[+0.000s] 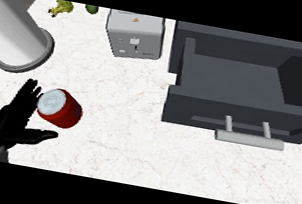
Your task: Pick up the can, place it into the drawer and close the drawer
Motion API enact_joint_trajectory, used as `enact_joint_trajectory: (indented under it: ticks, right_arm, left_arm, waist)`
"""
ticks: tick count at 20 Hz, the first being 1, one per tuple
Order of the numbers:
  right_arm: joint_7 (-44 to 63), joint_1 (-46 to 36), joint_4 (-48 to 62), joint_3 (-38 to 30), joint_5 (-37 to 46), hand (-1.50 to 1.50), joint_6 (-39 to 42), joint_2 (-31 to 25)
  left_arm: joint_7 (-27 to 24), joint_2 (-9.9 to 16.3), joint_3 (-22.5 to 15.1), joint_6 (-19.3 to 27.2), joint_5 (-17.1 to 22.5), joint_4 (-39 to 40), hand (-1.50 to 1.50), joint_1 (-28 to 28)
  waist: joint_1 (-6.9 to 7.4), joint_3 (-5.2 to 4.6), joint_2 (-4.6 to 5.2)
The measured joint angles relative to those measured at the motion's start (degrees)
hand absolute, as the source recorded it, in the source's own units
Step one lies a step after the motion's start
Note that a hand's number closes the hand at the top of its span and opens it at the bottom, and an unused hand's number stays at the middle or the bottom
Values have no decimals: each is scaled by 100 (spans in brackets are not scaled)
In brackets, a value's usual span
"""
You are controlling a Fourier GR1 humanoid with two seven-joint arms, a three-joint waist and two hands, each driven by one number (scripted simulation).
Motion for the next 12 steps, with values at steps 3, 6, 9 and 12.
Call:
enact_joint_trajectory:
  ticks: [3,6,9,12]
  right_arm:
    - [28,23,-39,11,-14,-150,5,60]
    - [96,-12,-70,-32,-18,-150,64,110]
    - [196,-75,-87,-89,-96,-150,64,79]
    - [291,-117,-112,-162,-168,-150,103,41]
  left_arm:
    - [-264,68,53,-53,10,516,-150,-217]
    - [-499,86,27,-140,-3,902,-150,-318]
    - [-706,44,8,-128,-44,1436,-150,-613]
    - [-886,123,70,-272,38,1904,-150,-847]
  waist:
    - [-3,0,1]
    - [0,-1,1]
    - [-10,-1,4]
    - [-10,-2,4]
